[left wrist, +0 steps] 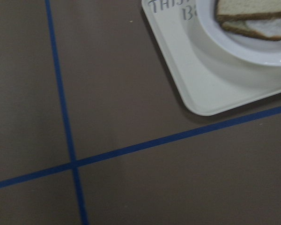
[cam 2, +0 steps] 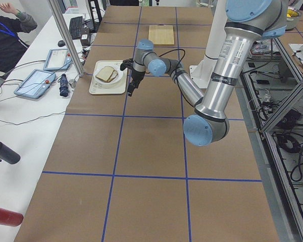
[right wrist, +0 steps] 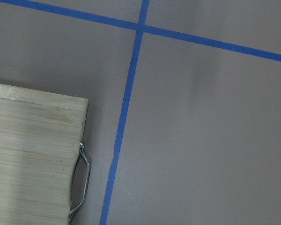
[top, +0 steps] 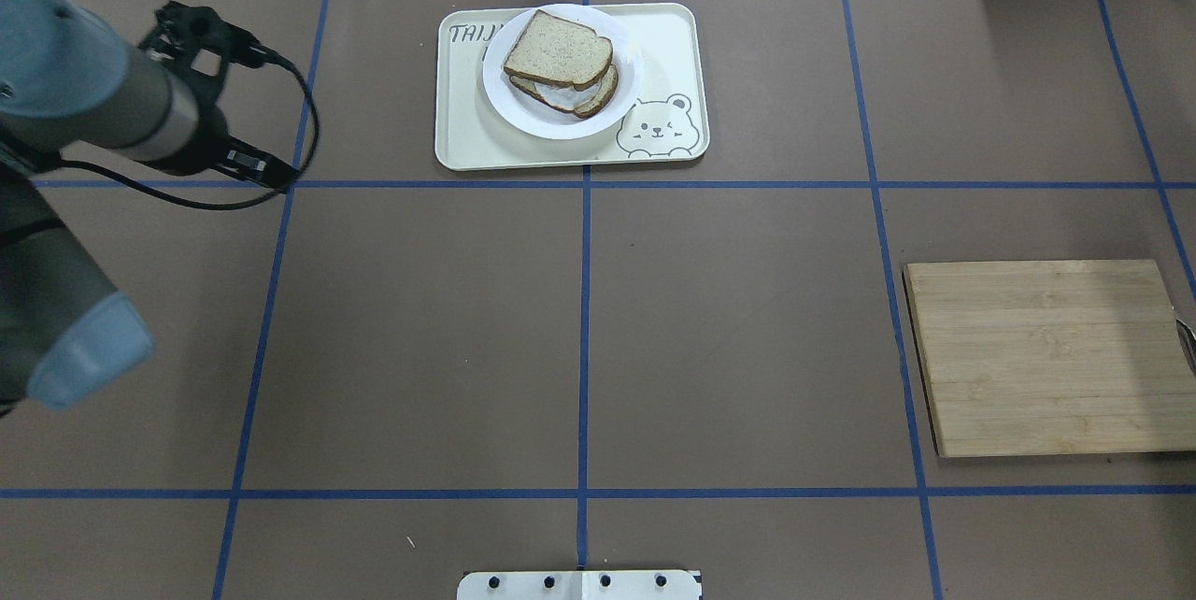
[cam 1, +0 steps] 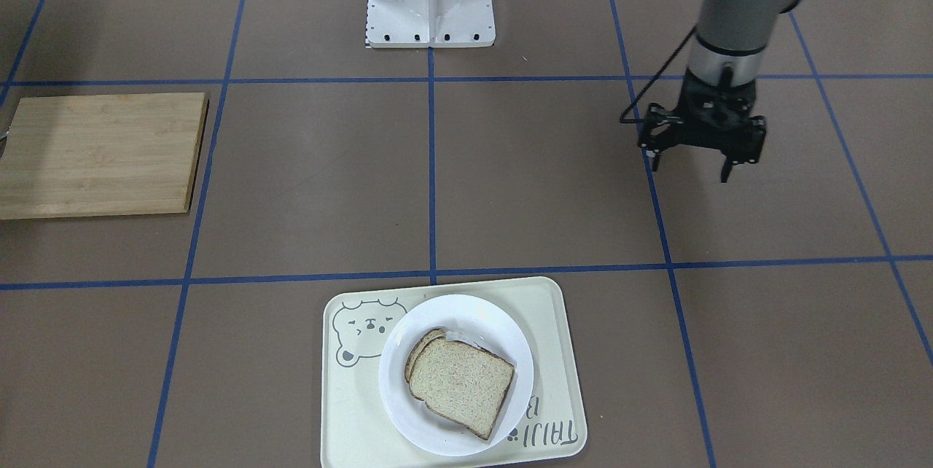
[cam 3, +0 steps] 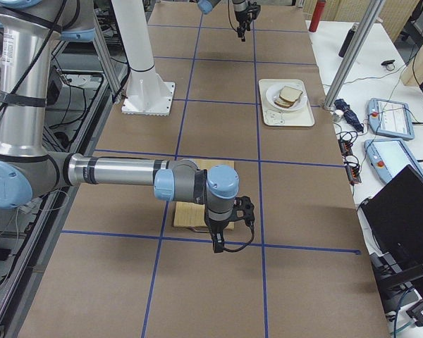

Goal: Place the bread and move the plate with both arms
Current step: 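Release the plate and withdraw the left arm from the tray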

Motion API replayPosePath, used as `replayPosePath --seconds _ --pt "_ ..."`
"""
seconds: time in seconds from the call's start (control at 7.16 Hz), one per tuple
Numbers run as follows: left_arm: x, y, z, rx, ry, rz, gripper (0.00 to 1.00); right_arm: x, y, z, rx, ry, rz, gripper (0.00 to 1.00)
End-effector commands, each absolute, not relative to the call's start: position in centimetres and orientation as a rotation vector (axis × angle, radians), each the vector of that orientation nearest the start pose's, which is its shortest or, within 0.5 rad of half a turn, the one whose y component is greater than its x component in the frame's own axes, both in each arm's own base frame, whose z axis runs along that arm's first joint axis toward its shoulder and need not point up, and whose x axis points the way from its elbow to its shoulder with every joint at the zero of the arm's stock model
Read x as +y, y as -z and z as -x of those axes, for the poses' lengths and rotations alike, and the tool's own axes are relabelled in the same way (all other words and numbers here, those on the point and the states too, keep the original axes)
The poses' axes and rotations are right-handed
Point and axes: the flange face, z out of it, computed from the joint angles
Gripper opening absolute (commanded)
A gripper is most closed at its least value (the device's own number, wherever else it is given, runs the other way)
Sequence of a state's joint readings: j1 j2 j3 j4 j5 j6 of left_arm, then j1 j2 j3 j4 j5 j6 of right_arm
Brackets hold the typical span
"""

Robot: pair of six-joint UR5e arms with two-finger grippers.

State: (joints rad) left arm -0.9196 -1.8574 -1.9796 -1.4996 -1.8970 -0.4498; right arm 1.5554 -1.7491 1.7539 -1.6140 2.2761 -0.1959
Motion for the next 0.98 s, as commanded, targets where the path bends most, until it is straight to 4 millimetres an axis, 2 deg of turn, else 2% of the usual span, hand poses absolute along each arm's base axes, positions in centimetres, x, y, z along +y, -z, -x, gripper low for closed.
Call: replayPosePath --seconds 0.0,0.14,0.28,0.42,0.56,0.7,0.84 --pt "-52.8 -43.4 -11.4 0.638 -0.37 -0.266 0.98 -41.4 -65.9 -6.2 -0.707 0.19 -0.026 1.0" --pt "-51.6 -48.0 -6.9 0.627 -0.344 -0.226 0.98 -41.4 -65.9 -6.2 -0.707 0.19 -0.026 1.0" --pt "-50.0 -51.3 -3.3 0.612 -0.273 -0.183 0.98 -41.4 -65.9 -6.2 -0.707 0.19 -0.026 1.0" --pt "-49.2 -54.5 -2.1 0.598 -0.236 -0.127 0.98 -41.4 -65.9 -6.2 -0.706 0.19 -0.026 1.0" --pt "-47.3 -57.4 2.3 0.598 -0.137 -0.096 0.98 -41.5 -65.9 -6.2 -0.706 0.191 -0.028 1.0" --pt "-45.5 -58.7 4.9 0.673 -0.059 -0.068 0.98 -41.5 -65.8 -6.2 -0.705 0.191 -0.029 1.0" --pt "-43.5 -59.8 5.7 0.765 -0.01 -0.033 0.98 -41.5 -65.9 -6.2 -0.706 0.191 -0.028 1.0"
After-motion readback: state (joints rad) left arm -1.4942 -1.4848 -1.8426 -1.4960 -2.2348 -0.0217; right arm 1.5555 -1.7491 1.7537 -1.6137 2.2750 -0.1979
